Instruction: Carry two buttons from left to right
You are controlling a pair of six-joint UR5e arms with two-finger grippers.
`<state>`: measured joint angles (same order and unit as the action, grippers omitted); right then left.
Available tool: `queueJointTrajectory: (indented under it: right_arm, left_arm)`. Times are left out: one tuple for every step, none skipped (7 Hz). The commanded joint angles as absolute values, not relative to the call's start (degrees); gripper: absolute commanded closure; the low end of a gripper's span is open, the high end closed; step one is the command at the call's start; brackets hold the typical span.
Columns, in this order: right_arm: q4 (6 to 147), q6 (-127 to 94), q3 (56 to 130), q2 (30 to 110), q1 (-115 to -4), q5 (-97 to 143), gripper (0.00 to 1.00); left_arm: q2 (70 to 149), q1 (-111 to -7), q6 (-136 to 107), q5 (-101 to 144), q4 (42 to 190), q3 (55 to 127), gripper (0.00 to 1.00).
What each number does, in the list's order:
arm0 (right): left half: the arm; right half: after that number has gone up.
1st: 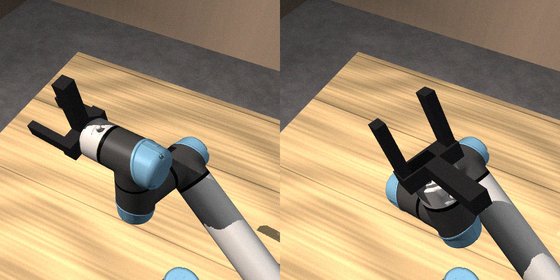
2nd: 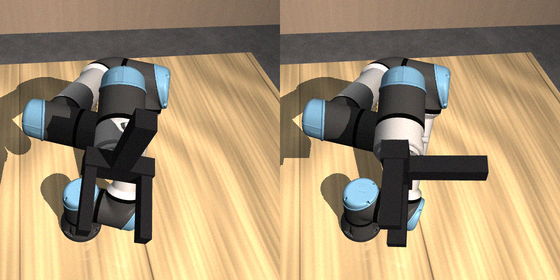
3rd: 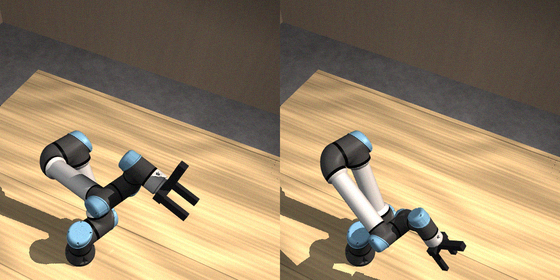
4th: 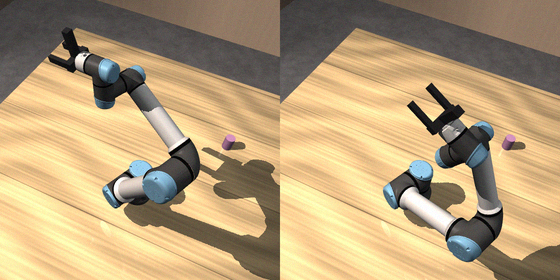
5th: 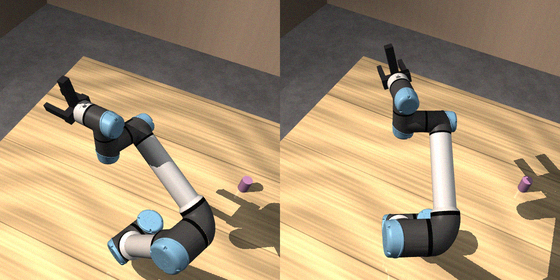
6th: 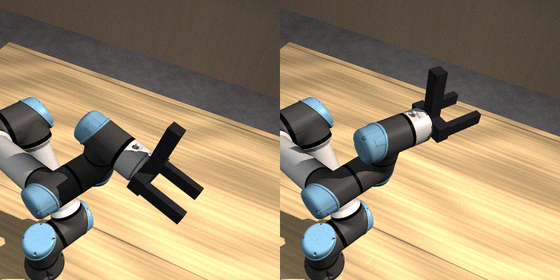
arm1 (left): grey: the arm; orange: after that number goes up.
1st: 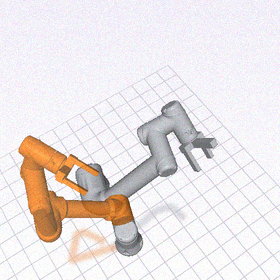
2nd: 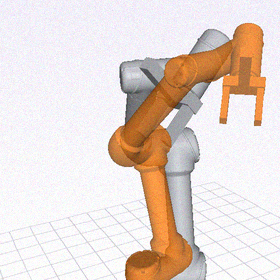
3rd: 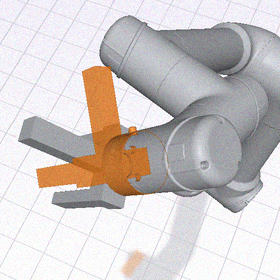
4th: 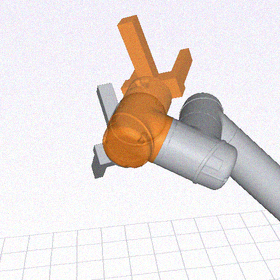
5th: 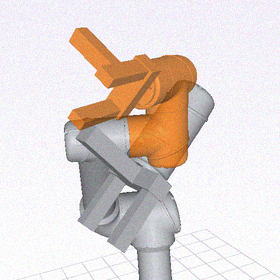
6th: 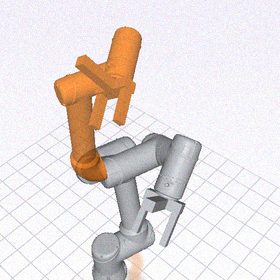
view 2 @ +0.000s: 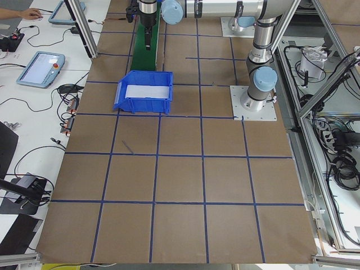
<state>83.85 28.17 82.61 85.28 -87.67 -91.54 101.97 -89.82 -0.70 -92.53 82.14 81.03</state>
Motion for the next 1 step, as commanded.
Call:
queueJointTrajectory:
  right_arm:
    - [83.85, 28.30, 82.62, 85.08, -87.37, -91.58, 0.03]
  left_arm:
    - [102.04, -89.82, -0.70, -92.46, 82.18, 80.95, 0.00]
